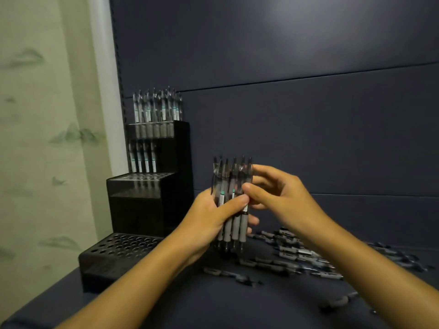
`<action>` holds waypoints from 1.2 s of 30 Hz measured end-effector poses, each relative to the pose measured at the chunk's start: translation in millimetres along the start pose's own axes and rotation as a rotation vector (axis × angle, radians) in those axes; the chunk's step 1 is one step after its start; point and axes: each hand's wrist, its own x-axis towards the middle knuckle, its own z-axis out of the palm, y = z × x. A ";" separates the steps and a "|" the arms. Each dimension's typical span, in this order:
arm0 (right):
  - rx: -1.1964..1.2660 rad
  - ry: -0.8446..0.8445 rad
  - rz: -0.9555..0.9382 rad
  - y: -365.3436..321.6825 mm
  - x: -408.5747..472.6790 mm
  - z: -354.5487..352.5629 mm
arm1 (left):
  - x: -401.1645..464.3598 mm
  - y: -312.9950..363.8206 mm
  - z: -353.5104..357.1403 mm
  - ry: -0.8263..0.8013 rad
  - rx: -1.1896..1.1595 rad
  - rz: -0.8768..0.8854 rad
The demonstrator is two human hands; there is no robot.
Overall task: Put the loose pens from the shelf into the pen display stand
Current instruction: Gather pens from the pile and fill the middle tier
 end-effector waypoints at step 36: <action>-0.004 0.305 -0.058 -63.8 167.2 196.7 | 27.8 26.5 -279.5 0.165 -0.166 0.090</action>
